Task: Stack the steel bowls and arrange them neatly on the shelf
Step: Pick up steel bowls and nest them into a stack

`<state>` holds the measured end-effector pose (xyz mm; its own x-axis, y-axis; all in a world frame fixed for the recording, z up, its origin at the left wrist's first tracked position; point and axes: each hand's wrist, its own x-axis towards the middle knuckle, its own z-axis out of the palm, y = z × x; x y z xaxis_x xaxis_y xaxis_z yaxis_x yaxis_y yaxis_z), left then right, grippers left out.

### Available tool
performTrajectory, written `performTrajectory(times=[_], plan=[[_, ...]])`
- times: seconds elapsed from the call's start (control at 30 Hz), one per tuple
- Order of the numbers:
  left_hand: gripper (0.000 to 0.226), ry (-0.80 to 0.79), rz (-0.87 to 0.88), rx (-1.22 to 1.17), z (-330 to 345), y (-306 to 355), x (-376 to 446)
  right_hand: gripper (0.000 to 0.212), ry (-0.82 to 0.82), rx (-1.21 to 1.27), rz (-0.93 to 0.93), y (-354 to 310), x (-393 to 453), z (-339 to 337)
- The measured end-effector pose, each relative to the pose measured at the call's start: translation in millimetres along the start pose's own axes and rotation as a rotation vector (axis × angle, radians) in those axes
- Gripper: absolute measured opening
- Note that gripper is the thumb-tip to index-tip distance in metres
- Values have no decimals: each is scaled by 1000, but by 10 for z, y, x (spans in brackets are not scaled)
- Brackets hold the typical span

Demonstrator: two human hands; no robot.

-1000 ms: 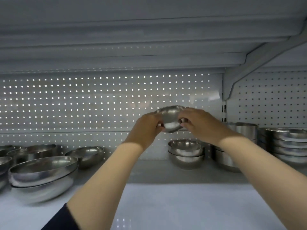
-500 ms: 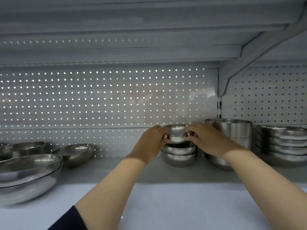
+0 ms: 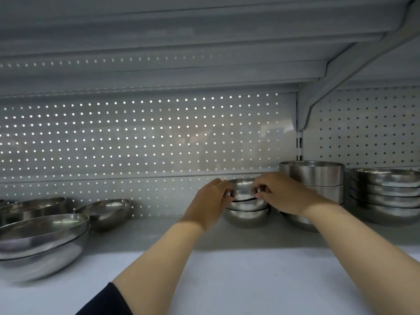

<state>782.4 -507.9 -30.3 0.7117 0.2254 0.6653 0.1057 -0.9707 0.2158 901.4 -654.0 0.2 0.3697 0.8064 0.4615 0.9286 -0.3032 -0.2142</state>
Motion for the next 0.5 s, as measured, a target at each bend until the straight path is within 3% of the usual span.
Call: performTrajectory(times=[0.4,0.5], plan=[[21,-23,-18,-35,32,4,-11,12,-23,35,16,-5,-28,-14],[31,-43,-41,-107,30,13,-7,10,-40,17,9,40,-1,14]])
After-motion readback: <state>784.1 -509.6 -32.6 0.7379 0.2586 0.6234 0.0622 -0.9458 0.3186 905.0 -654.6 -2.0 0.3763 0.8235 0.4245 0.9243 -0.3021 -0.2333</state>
